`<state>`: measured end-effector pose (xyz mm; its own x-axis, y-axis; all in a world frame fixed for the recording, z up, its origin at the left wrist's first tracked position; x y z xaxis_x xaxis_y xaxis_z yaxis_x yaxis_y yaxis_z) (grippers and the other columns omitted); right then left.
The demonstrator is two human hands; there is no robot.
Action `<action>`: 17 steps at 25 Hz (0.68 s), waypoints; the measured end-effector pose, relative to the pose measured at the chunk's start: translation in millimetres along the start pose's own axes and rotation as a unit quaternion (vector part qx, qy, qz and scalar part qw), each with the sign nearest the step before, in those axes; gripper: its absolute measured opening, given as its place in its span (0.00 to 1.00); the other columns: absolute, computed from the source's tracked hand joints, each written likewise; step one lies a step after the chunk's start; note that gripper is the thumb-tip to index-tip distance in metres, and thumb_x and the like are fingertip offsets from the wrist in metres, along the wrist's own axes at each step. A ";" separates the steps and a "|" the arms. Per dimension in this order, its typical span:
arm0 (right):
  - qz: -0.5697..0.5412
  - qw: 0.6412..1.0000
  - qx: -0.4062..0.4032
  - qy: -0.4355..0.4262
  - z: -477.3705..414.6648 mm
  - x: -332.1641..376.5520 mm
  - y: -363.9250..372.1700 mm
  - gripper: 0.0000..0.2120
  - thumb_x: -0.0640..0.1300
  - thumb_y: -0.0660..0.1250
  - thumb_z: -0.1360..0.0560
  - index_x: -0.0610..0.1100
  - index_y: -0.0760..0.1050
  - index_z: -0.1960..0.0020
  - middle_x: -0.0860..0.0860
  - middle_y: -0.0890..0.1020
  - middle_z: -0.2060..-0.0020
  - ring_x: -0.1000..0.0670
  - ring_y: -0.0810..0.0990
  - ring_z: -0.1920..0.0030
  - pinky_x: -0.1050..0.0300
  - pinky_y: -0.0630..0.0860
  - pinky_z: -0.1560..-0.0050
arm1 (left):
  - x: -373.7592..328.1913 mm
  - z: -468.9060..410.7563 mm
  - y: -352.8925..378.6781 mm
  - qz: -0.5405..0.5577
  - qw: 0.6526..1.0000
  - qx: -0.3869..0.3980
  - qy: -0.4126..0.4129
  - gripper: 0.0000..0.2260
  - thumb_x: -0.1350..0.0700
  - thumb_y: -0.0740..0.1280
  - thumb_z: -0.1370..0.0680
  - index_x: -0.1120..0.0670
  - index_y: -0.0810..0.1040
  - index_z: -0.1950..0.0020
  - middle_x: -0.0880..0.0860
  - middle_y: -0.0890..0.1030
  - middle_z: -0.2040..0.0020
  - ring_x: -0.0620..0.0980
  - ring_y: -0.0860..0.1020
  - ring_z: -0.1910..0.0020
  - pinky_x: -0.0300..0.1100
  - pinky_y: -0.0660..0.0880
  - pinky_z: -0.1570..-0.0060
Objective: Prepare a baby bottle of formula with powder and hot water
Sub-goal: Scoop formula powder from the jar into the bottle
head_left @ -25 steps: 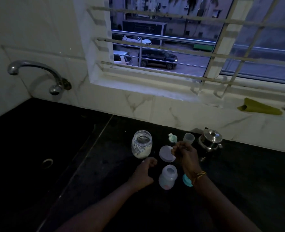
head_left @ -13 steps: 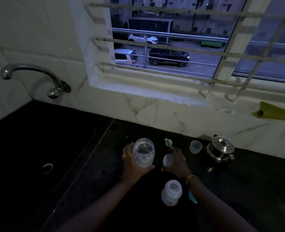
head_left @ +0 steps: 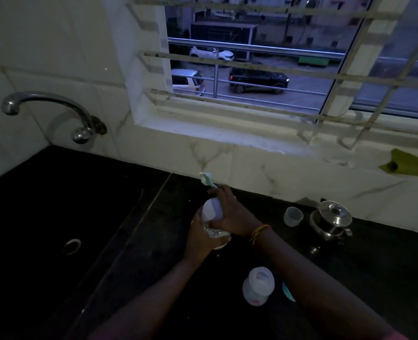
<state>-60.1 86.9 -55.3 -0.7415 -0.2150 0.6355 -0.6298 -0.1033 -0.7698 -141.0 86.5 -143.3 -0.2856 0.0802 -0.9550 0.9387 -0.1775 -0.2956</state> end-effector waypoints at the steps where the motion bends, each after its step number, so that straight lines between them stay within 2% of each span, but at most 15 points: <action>1: 0.021 1.000 0.006 -0.003 -2.2 0.1 5.6 0.38 0.46 0.75 0.35 0.42 0.61 0.31 0.46 0.61 0.32 0.46 0.70 0.38 0.54 0.71 0.41 | 2.1 0.0 0.4 0.000 1.000 0.002 -0.005 0.46 0.61 0.81 0.41 0.60 0.60 0.28 0.50 0.68 0.37 0.44 0.66 0.37 0.29 0.64 0.44; 3: 0.079 0.997 0.008 -0.016 -3.7 0.1 14.5 0.37 0.48 0.74 0.35 0.41 0.61 0.31 0.44 0.62 0.33 0.42 0.71 0.40 0.53 0.71 0.43 | 9.1 -0.8 0.3 -0.002 1.000 0.010 -0.017 0.47 0.60 0.81 0.41 0.58 0.60 0.28 0.53 0.69 0.34 0.47 0.68 0.35 0.35 0.66 0.41; 5: 0.138 0.990 0.007 -0.029 -3.3 -0.1 21.3 0.36 0.51 0.71 0.35 0.40 0.62 0.31 0.42 0.64 0.33 0.40 0.70 0.38 0.51 0.69 0.40 | 13.3 -2.0 0.7 -0.011 1.000 0.019 -0.022 0.46 0.60 0.81 0.41 0.58 0.60 0.28 0.56 0.70 0.33 0.51 0.70 0.34 0.39 0.69 0.41; 8: 0.173 0.984 0.014 -0.024 -2.9 1.2 25.4 0.34 0.52 0.66 0.33 0.39 0.63 0.32 0.41 0.65 0.33 0.42 0.67 0.36 0.53 0.64 0.39 | 14.3 -2.5 1.2 0.003 0.999 0.025 -0.032 0.44 0.64 0.79 0.40 0.58 0.61 0.29 0.52 0.71 0.36 0.47 0.71 0.37 0.30 0.69 0.47; 10: 0.184 0.983 0.013 0.001 -1.3 1.6 23.7 0.35 0.58 0.58 0.33 0.41 0.63 0.32 0.43 0.66 0.34 0.43 0.67 0.36 0.54 0.63 0.40 | 9.7 -1.5 0.8 0.005 0.999 0.022 -0.023 0.43 0.64 0.79 0.40 0.59 0.62 0.29 0.49 0.71 0.39 0.44 0.71 0.39 0.23 0.68 0.50; 12: 0.209 0.977 -0.015 0.037 1.9 0.2 25.5 0.39 0.63 0.48 0.35 0.41 0.62 0.31 0.43 0.66 0.34 0.43 0.67 0.37 0.51 0.64 0.41 | 7.3 -1.4 1.2 -0.012 1.000 0.016 -0.018 0.42 0.60 0.78 0.38 0.59 0.61 0.29 0.48 0.70 0.39 0.43 0.71 0.40 0.27 0.68 0.49; 14: 0.197 0.971 -0.078 0.115 8.7 -3.0 23.8 0.36 0.63 0.52 0.29 0.40 0.59 0.30 0.43 0.64 0.32 0.42 0.66 0.37 0.50 0.64 0.39 | 8.4 -0.6 -0.5 -0.010 1.000 0.004 -0.029 0.35 0.55 0.75 0.33 0.57 0.64 0.30 0.48 0.73 0.40 0.45 0.73 0.39 0.32 0.69 0.47; 17: 0.109 0.959 -0.123 0.232 28.4 -7.8 25.0 0.40 0.62 0.60 0.28 0.40 0.51 0.28 0.43 0.57 0.30 0.40 0.62 0.35 0.49 0.63 0.37 | 2.8 6.8 -6.0 -0.003 1.000 -0.014 -0.024 0.20 0.59 0.67 0.24 0.51 0.65 0.34 0.49 0.74 0.41 0.46 0.74 0.39 0.28 0.68 0.47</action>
<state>-63.5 58.4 -81.1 -0.8490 0.2549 0.4628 -0.4415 0.1388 -0.8865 -148.8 81.1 -144.3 -0.2990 0.0336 -0.9537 0.9419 -0.1496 -0.3006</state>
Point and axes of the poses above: each hand's wrist, its own z-axis away from the middle knuckle, its own y-axis out of the palm, x = y × z, the point moved 10 cm from there along -z, towards the middle knuckle
